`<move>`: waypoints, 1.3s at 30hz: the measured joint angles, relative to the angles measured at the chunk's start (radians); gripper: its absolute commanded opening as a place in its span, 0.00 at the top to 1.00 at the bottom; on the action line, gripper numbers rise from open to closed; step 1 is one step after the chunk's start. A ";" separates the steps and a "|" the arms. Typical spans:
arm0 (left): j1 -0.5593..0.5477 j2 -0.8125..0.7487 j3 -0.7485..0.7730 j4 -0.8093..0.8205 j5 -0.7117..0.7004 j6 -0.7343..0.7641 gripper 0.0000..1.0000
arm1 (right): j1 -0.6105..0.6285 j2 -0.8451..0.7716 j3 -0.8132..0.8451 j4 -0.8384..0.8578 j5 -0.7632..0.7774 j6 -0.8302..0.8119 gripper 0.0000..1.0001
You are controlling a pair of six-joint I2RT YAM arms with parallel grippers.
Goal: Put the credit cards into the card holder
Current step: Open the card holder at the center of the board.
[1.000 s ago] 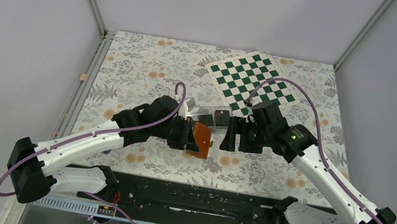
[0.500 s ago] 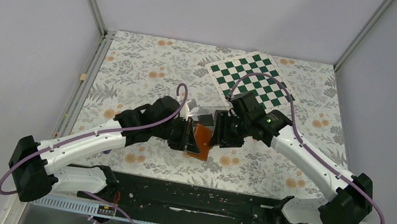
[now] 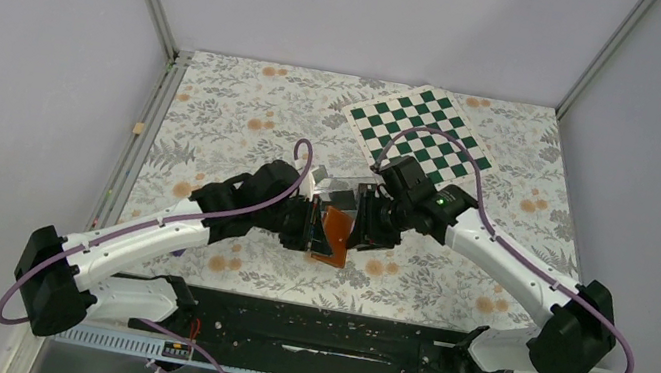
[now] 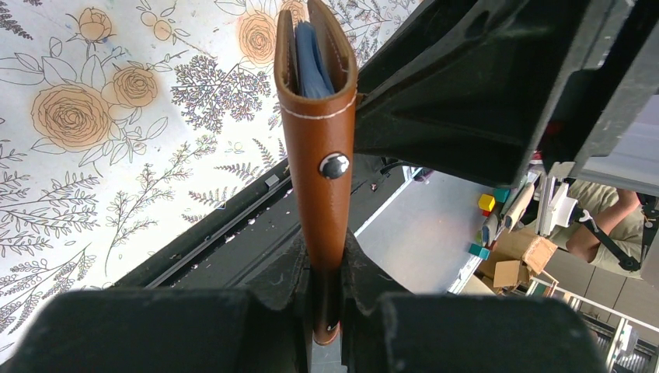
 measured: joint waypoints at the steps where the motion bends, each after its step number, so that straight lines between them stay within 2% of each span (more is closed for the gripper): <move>1: 0.000 0.000 0.000 0.000 0.000 0.000 1.00 | 0.000 0.002 -0.006 0.003 -0.005 0.003 0.66; 8: 0.000 0.000 0.000 -0.001 0.000 0.000 1.00 | 0.000 0.015 -0.013 0.006 -0.019 0.012 0.73; 17: 0.000 0.000 0.000 -0.001 0.000 0.005 1.00 | -0.003 0.015 -0.013 0.016 -0.017 0.009 0.70; 34: 0.000 0.000 0.000 -0.002 0.007 0.011 1.00 | -0.032 0.037 -0.016 0.023 -0.043 0.007 0.71; 36: 0.000 0.000 0.000 -0.002 0.007 0.011 1.00 | -0.033 0.039 -0.021 0.030 -0.057 0.007 0.73; 39: 0.000 0.000 0.000 -0.002 0.007 0.011 1.00 | -0.034 0.039 -0.034 0.049 -0.085 0.009 0.97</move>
